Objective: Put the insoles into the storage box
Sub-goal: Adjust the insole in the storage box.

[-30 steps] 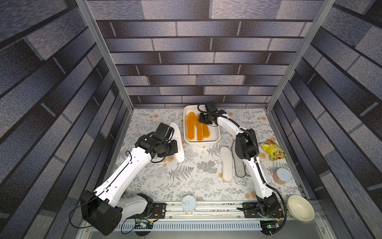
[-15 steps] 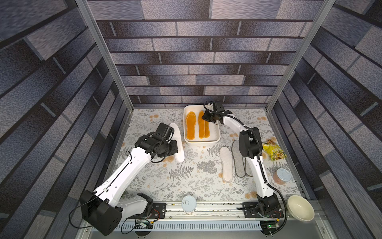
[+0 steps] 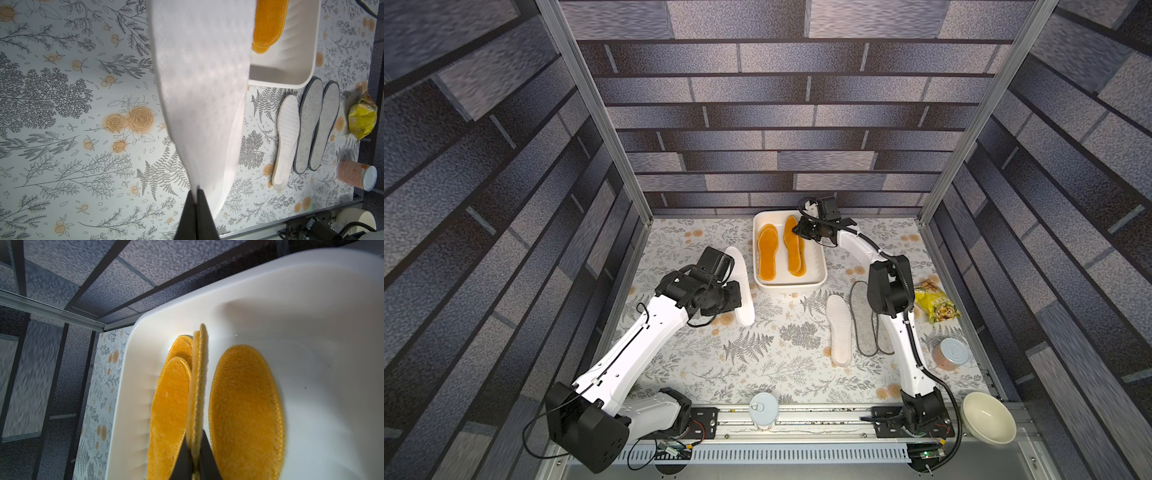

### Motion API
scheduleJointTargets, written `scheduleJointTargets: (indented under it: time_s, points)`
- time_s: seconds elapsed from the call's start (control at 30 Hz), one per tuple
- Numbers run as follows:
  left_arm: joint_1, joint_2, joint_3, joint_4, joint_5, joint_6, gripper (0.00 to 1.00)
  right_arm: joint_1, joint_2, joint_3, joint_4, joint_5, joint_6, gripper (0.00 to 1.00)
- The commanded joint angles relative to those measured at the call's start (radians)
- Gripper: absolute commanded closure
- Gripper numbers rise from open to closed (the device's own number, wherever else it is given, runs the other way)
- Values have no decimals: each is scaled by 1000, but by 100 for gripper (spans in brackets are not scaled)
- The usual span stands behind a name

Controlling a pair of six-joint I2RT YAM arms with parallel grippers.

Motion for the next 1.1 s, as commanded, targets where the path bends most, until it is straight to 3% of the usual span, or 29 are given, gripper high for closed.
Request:
scheduleJointTargets:
  time_s: [0.0,0.3,0.5,1.07]
  points:
    - [8,-18,0,-9,-5,4,100,3,-9,11,-66,0,-23,95]
    - [8,-20,-5,-6,-6,1,100,-16,20,58,-202,51,-40,97]
    - [8,-25,-6,-9,-7,0,100,-17,19,71,-244,104,-59,75]
    - [8,-23,-15,0,-5,-1,100,-17,6,117,-253,114,-70,55]
